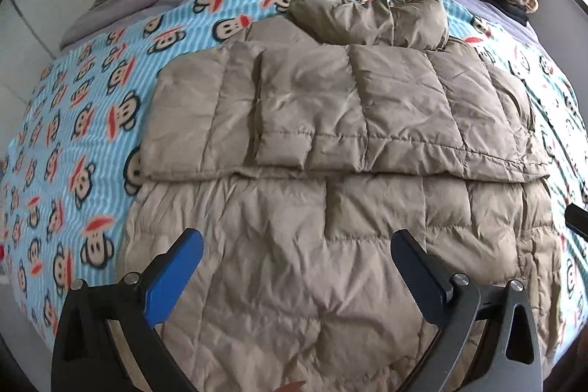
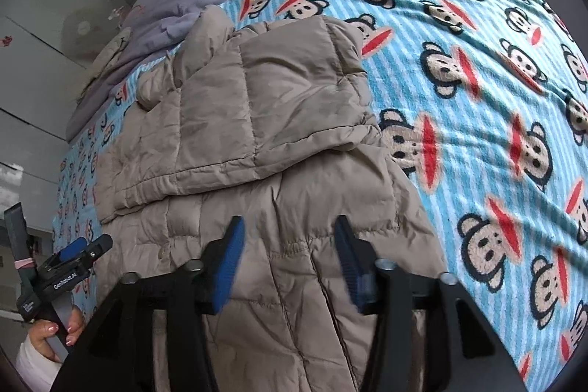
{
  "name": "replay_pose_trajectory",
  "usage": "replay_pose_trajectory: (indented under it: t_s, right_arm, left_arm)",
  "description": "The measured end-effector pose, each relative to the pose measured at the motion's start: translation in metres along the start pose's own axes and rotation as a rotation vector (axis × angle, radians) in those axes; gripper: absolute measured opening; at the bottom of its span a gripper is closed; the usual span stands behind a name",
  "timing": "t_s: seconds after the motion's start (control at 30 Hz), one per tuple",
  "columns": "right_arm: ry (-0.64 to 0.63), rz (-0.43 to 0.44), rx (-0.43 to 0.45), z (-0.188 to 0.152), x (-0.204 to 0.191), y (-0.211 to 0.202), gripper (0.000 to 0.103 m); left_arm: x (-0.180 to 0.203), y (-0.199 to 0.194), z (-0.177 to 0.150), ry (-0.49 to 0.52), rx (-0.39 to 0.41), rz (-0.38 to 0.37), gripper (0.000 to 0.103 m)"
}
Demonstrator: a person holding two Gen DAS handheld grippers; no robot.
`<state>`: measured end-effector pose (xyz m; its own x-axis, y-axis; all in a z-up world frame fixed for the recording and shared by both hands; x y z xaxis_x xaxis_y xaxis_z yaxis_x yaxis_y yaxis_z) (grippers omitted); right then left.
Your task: Fold large clothes
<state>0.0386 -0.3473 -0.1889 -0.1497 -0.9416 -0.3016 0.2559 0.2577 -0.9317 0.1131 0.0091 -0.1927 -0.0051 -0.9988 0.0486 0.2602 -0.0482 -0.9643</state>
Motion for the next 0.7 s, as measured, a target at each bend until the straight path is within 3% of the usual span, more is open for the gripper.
replay_pose_trajectory:
  t_s: [0.07, 0.13, 0.4, 0.57, 0.7]
  right_arm:
    - [-0.010, 0.014, 0.015, -0.003, 0.000, -0.007, 0.085]
    - [-0.016, 0.007, 0.037, -0.006, -0.001, -0.013, 0.091]
    - [-0.031, 0.025, 0.004, -0.017, -0.008, -0.026, 0.093]
    - [-0.022, 0.041, -0.034, -0.030, -0.015, -0.034, 0.093]
    - [0.069, 0.084, -0.055, -0.046, -0.014, -0.038, 0.093]
  left_arm:
    - [-0.003, -0.005, -0.007, -0.024, -0.005, 0.001, 0.102]
    - [-0.005, -0.010, -0.014, -0.042, -0.006, 0.012, 0.102]
    - [-0.025, -0.026, -0.043, -0.085, -0.039, 0.071, 0.102]
    - [-0.034, -0.034, -0.061, -0.068, -0.074, 0.019, 0.102]
    - [-0.038, -0.040, -0.074, -0.032, -0.090, -0.006, 0.102]
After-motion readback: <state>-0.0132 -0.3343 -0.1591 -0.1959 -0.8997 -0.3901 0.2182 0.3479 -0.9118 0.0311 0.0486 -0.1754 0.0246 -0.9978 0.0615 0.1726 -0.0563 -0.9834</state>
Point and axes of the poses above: each gripper's, at about its wrist camera, not at the fingertips, and y roughly the way its jaws point, x to its right, z to its top, the point moved 3 cm from there along y, roughly the way its jaws point, and after that the axes turned 6 degrees about -x, right-handed, at the moved point
